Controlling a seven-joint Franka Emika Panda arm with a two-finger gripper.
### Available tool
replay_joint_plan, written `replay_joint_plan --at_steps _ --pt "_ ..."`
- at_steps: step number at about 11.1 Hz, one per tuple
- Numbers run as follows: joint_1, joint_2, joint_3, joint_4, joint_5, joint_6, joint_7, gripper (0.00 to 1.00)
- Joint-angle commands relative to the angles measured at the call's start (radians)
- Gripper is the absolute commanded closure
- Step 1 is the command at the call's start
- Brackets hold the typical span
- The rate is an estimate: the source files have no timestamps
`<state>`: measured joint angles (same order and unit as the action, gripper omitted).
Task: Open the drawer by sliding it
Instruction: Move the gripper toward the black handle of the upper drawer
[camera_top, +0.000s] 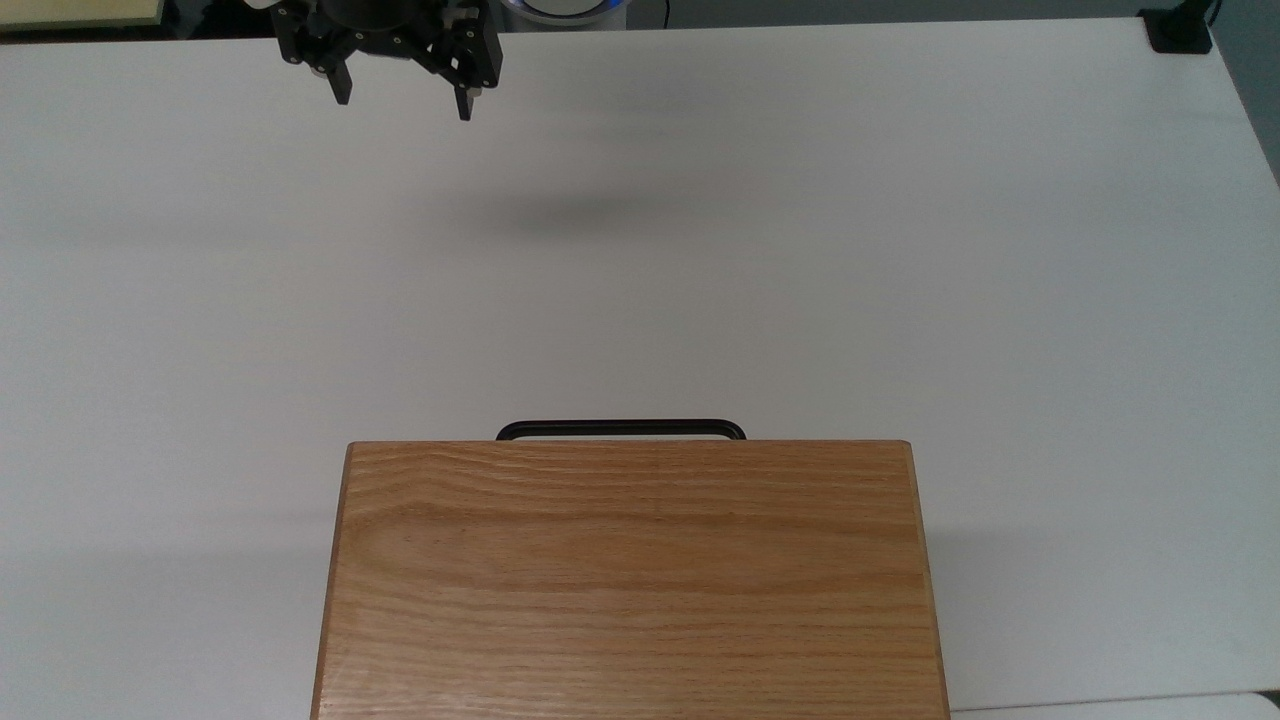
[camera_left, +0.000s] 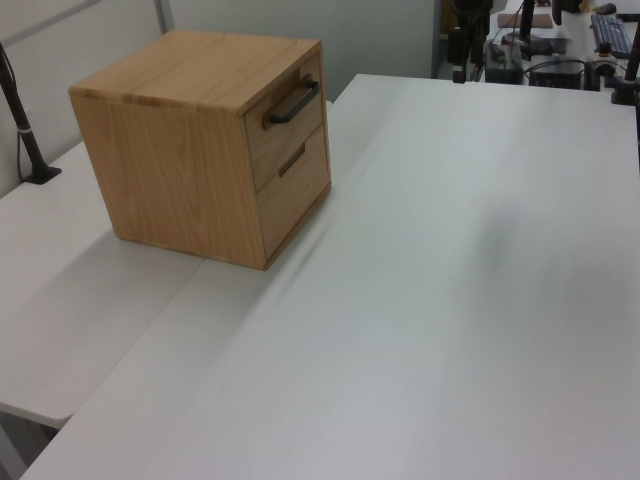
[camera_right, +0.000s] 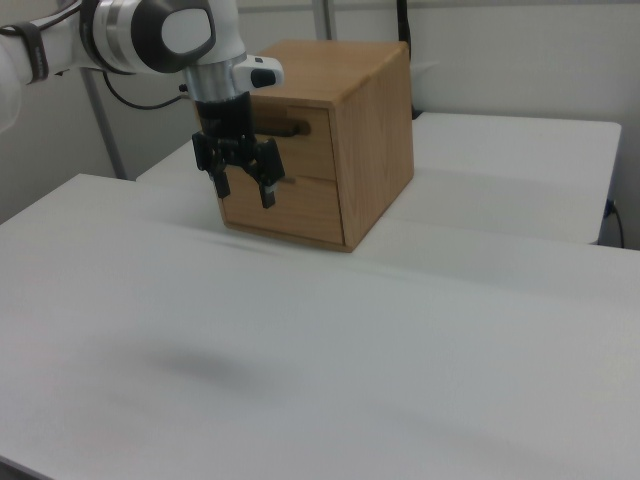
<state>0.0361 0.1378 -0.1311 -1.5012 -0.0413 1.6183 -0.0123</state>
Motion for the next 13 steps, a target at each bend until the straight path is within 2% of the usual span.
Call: replay_joint_plan --at_steps 1,3,4,6,7,8,10,13 --pt "0.008 -0.012 -0.004 -0.016 0.050 -0.009 0.044 0.00" --pt "0.010 -0.007 -0.004 -0.014 0.102 0.046 0.130 0.00" --pt "0.014 0.002 -0.005 -0.014 0.142 0.119 0.270 0.00" --pt "0.057 0.041 -0.012 -0.014 0.164 0.234 0.546 0.00" --pt "0.068 0.063 -0.016 -0.014 0.220 0.321 0.725 0.00" --pt "0.083 0.075 -0.016 -0.016 0.248 0.418 0.882 0.01" --pt "0.122 0.086 -0.016 -0.028 0.248 0.564 1.152 0.05" --pt "0.175 0.135 -0.022 -0.031 0.235 0.754 1.325 0.24"
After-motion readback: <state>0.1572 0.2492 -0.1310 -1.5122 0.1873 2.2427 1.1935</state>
